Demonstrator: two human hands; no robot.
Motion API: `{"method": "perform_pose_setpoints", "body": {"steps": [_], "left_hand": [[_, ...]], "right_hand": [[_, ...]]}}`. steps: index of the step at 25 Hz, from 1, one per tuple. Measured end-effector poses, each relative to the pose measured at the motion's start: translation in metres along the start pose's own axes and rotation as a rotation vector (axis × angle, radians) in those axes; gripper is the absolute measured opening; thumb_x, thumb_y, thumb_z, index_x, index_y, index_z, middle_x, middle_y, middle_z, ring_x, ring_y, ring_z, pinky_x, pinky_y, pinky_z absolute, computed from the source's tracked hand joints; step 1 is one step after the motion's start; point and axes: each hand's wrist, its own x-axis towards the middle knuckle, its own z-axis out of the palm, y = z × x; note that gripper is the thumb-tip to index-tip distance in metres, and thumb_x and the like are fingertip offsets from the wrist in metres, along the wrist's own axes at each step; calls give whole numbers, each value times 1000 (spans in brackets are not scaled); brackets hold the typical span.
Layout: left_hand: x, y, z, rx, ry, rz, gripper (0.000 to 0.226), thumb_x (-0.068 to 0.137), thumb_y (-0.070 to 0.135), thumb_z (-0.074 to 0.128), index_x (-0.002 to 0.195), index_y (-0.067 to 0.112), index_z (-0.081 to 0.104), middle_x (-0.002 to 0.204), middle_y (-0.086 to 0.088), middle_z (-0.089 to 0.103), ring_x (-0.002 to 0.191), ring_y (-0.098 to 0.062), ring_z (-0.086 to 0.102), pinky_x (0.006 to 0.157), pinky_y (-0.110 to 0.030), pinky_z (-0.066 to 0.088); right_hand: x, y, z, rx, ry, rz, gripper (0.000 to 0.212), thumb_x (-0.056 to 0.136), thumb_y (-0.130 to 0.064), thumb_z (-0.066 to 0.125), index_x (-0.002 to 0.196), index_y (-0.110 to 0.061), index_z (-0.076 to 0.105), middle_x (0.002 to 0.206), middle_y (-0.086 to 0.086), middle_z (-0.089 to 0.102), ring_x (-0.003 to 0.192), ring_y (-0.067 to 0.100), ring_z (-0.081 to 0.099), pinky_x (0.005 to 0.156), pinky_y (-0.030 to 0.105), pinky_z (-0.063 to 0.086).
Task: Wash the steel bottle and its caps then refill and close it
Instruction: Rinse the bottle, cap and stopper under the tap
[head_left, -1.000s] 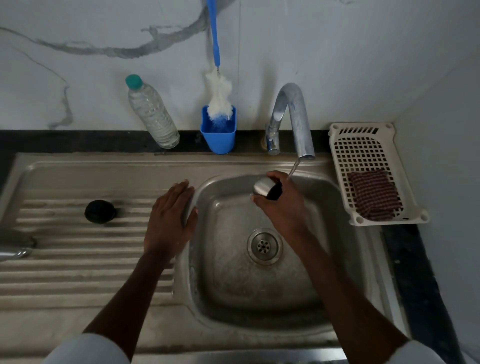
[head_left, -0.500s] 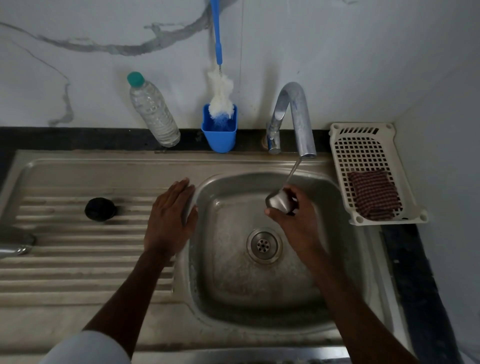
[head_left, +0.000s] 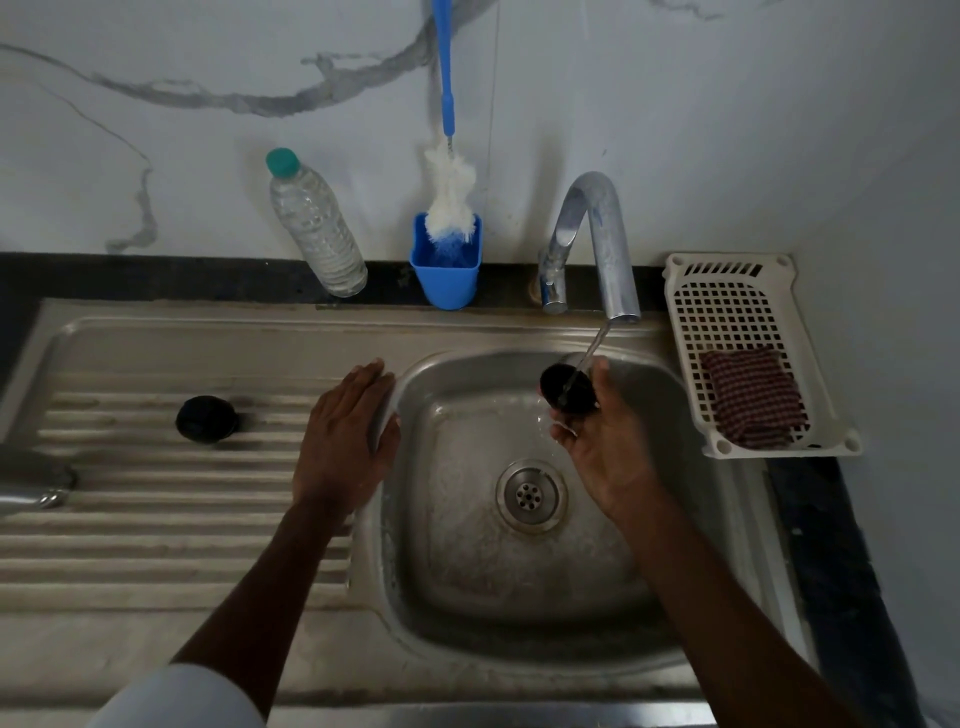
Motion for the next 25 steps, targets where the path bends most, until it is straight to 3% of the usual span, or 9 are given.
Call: {"method": "perform_pose_setpoints", "body": {"steps": [3,5,7,9,13,15,18,22,25], "left_hand": [[0,-1,1,-1,-3,-6,59,100,34,62,156,20,47,168,0,37,156,-19,32,125,-48,31],[-1,-1,1,0,3,5,59,100,33,63,155,20,47,167,0,37,155,-19,32,125,-47,31],[-1,0,0,2,-4,-1,59,100,33,64,155,20,47,168,1,36,156,-18,31,126,-45,29],[-1,0,0,5,-4,-11,60,100,33,64,156,21,47,168,2,36,156,-17,30,127,-42,27],[0,-1,1,0,7,7,59,99,31,65,155,19,49,167,1,38,155,-18,33,126,-42,28],[1,-3,1,0,2,6,59,99,31,65,155,20,49,167,1,38,155,-18,32,126,-43,29],[0,-2,1,3,-5,6,59,100,33,64,155,20,48,167,1,37,155,-18,32,126,-44,29],[0,-1,2,7,-15,-12,59,101,36,62,157,22,45,168,2,35,156,-16,29,127,-44,27],[1,-4,3,3,-13,-5,58,102,37,60,156,22,46,168,1,36,156,-18,30,126,-48,30]], "right_hand": [[-2,1,-9,210,-72,100,53,91,-37,66,135,-7,62,125,19,70,104,27,68,85,33,54],[1,5,-7,91,-111,51,46,89,-13,71,134,-7,61,134,20,66,113,27,68,89,34,58],[1,13,-5,-163,-101,-85,57,83,12,71,135,-8,59,135,17,66,113,22,69,95,40,58],[-4,15,-6,-189,-135,-167,67,79,21,68,138,-8,55,134,14,66,117,22,67,99,44,55],[-11,-7,4,-70,-94,-199,45,90,2,69,130,-18,61,122,6,72,113,21,67,94,38,55],[-12,-14,12,-393,-67,-287,45,87,-16,80,128,-28,65,118,-3,73,107,13,68,85,27,56],[-12,-11,12,-841,-84,-486,62,77,-12,88,126,-41,62,118,-11,65,97,4,64,78,14,55],[-7,-11,18,-661,73,-479,68,79,-5,85,136,-26,55,108,-16,59,93,-7,60,76,6,49],[-12,-9,17,-778,-26,-464,67,79,-13,87,137,-28,56,113,-19,62,98,-10,60,80,10,51]]}}
